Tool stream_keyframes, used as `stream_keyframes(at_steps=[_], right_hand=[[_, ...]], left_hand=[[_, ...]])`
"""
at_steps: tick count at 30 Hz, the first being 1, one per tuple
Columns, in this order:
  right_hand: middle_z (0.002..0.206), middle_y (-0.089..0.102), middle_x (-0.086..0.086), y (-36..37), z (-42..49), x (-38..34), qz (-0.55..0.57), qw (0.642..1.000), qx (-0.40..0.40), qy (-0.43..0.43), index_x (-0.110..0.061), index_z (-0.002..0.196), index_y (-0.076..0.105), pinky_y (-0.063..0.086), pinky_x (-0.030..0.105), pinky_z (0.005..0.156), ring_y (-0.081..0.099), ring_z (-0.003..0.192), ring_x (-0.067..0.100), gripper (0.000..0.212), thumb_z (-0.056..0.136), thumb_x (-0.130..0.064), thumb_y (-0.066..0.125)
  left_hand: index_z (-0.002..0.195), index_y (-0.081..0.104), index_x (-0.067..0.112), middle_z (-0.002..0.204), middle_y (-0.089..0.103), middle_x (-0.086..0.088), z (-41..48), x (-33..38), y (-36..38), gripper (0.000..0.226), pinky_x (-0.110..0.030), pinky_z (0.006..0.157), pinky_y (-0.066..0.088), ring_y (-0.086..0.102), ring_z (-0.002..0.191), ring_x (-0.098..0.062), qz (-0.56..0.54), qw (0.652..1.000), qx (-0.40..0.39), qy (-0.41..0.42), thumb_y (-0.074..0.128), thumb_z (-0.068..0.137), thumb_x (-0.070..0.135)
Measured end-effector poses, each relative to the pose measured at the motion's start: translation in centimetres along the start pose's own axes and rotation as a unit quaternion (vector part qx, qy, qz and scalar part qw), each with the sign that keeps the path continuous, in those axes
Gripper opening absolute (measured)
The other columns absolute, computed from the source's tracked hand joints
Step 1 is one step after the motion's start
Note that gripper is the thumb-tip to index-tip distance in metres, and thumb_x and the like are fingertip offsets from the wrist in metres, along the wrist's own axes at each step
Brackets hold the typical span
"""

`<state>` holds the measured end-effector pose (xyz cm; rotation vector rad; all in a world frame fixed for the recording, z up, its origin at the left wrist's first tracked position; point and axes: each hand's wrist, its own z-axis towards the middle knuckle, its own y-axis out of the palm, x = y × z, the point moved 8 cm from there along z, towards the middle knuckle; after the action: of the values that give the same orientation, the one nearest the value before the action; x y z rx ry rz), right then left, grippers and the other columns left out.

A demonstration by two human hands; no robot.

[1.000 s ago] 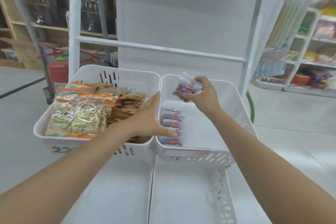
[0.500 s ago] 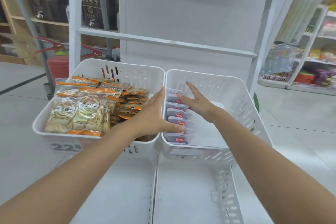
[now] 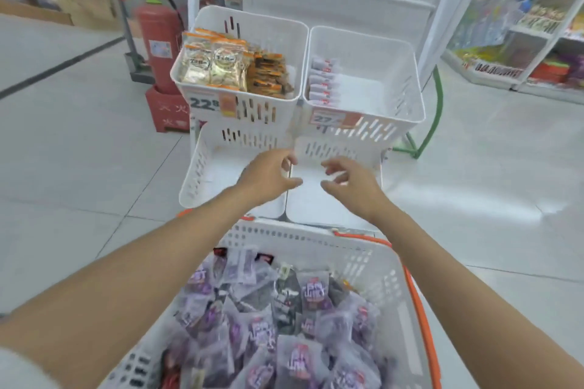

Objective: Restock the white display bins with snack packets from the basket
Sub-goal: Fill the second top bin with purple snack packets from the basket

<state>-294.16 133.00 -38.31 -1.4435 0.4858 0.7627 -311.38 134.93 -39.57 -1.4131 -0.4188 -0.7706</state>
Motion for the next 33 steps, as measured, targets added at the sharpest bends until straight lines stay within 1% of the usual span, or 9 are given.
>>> stream_keyframes(at_steps=[3, 9, 13, 16, 19, 28, 30, 32, 33], right_hand=[[0.111, 0.057, 0.001, 5.8, -5.3, 5.8, -0.161, 0.949, -0.257, 0.088, -0.017, 0.124, 0.06, 0.045, 0.029, 0.091, 0.059, 0.103, 0.021, 0.044, 0.085, -0.031, 0.072], [0.142, 0.047, 0.01, 7.1, -13.2, 15.6, -0.25, 0.889, -0.32, 0.213, -0.011, 0.141, 0.046, 0.042, 0.033, 0.102, 0.048, 0.127, 0.026, 0.056, 0.087, -0.014, 0.061], [0.096, 0.069, 0.008, 4.5, -12.9, 14.9, -0.171, 0.966, -0.128, 0.148, -0.006, 0.092, 0.072, 0.047, 0.025, 0.079, 0.064, 0.088, 0.022, 0.023, 0.088, 0.001, 0.051], [0.076, 0.062, 0.005, 2.1, -11.2, 9.9, -0.091, 0.99, -0.056, 0.095, -0.006, 0.092, 0.069, 0.038, 0.005, 0.053, 0.054, 0.061, 0.004, 0.022, 0.093, 0.001, 0.048], [0.089, 0.064, 0.008, 2.3, -10.5, 8.6, -0.094, 0.99, -0.068, 0.083, -0.006, 0.102, 0.065, 0.037, 0.007, 0.048, 0.052, 0.063, 0.007, 0.026, 0.095, 0.0, 0.041], [0.155, 0.031, 0.007, 10.1, -14.4, 16.0, -0.163, 0.945, -0.266, 0.094, -0.014, 0.152, 0.027, 0.032, 0.035, 0.112, 0.031, 0.141, 0.026, 0.08, 0.083, -0.005, 0.066], [0.142, 0.05, 0.01, 10.7, -13.6, 15.7, -0.171, 0.961, -0.207, 0.06, -0.013, 0.143, 0.045, 0.04, 0.037, 0.106, 0.047, 0.13, 0.028, 0.059, 0.087, -0.013, 0.066], [0.095, 0.069, 0.006, 9.1, -12.2, 13.6, -0.156, 0.98, -0.118, 0.027, -0.018, 0.098, 0.071, 0.05, 0.034, 0.078, 0.063, 0.089, 0.022, 0.013, 0.093, -0.025, 0.061], [0.072, 0.063, -0.002, 8.3, -11.5, 12.0, -0.13, 0.987, -0.093, 0.013, -0.023, 0.073, 0.064, 0.045, 0.03, 0.065, 0.057, 0.069, 0.016, 0.025, 0.097, -0.029, 0.057]], left_hand=[[0.109, 0.06, 0.019, 0.101, 0.057, 0.003, -5.7, -4.3, 3.1, 0.033, -0.027, 0.064, 0.046, 0.058, 0.087, -0.019, -0.049, 0.994, -0.053, -0.082, 0.076, 0.084, 0.033], [0.11, 0.063, 0.016, 0.107, 0.063, -0.005, -11.3, -6.9, 6.7, 0.031, -0.02, 0.069, 0.047, 0.06, 0.091, -0.015, -0.107, 0.982, -0.089, -0.13, 0.077, 0.083, 0.022], [0.113, 0.064, 0.016, 0.109, 0.062, -0.002, -12.2, -5.0, 8.4, 0.03, -0.027, 0.075, 0.052, 0.063, 0.097, -0.018, -0.127, 0.977, -0.123, -0.121, 0.074, 0.086, 0.021], [0.125, 0.06, 0.015, 0.12, 0.058, -0.001, -12.3, -2.3, 9.7, 0.039, -0.021, 0.075, 0.048, 0.06, 0.102, -0.017, -0.157, 0.973, -0.136, -0.099, 0.072, 0.088, 0.016], [0.136, 0.051, 0.015, 0.132, 0.052, -0.001, -12.4, -0.6, 11.2, 0.05, -0.027, 0.086, 0.046, 0.057, 0.109, -0.017, -0.158, 0.971, -0.161, -0.082, 0.069, 0.09, 0.017], [0.137, 0.05, 0.016, 0.138, 0.05, -0.007, -13.7, -6.1, 11.4, 0.052, -0.03, 0.094, 0.042, 0.053, 0.118, -0.021, -0.128, 0.963, -0.166, -0.166, 0.071, 0.089, 0.02], [0.136, 0.05, 0.017, 0.138, 0.05, -0.006, -13.9, -6.8, 11.4, 0.051, -0.029, 0.094, 0.041, 0.052, 0.119, -0.019, -0.126, 0.963, -0.163, -0.173, 0.07, 0.089, 0.021], [0.139, 0.047, 0.019, 0.142, 0.047, -0.005, -13.7, -6.6, 11.3, 0.057, -0.031, 0.096, 0.043, 0.051, 0.12, -0.019, -0.125, 0.965, -0.162, -0.167, 0.072, 0.088, 0.02], [0.143, 0.043, 0.02, 0.146, 0.044, -0.004, -13.7, -6.2, 11.2, 0.065, -0.032, 0.097, 0.044, 0.05, 0.124, -0.02, -0.133, 0.964, -0.166, -0.161, 0.074, 0.086, 0.02]])
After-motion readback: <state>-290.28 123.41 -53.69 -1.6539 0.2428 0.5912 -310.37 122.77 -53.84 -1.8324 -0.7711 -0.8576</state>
